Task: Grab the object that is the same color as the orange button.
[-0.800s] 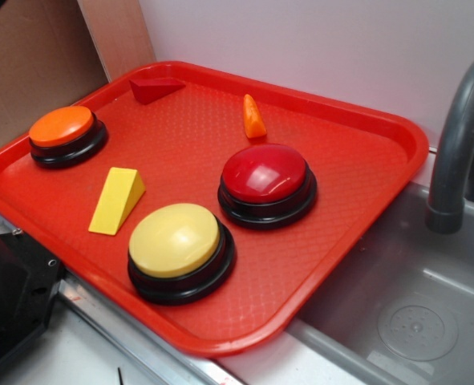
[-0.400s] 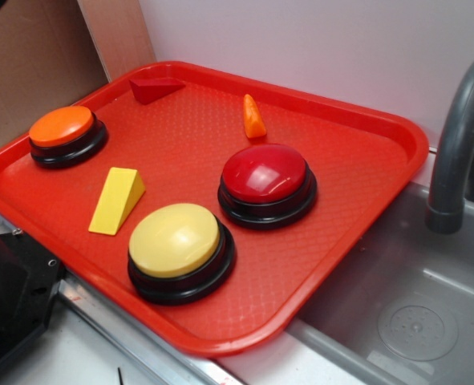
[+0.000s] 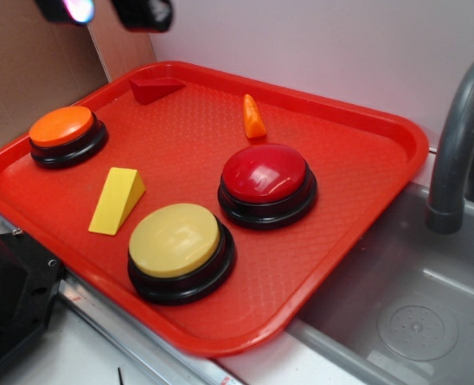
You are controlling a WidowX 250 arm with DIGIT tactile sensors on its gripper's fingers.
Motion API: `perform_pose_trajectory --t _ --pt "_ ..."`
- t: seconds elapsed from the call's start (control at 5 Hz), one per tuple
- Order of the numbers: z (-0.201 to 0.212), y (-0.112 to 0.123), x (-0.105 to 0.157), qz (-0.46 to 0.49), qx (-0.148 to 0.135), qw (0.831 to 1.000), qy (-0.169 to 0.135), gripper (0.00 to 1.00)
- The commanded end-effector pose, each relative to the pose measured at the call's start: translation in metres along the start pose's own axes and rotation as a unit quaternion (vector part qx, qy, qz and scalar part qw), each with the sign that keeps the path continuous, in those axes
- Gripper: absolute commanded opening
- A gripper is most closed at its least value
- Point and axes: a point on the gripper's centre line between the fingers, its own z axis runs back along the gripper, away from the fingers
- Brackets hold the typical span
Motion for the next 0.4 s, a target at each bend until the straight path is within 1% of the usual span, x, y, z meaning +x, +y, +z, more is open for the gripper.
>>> perform_pose_trajectory --t 0.0,0.2 --pt "-0.050 0.002 0.060 0.128 -0.058 0.989 -0.033 1.00" --pt "-0.072 0.001 0.075 0.142 -0.049 0.988 -0.030 1.00"
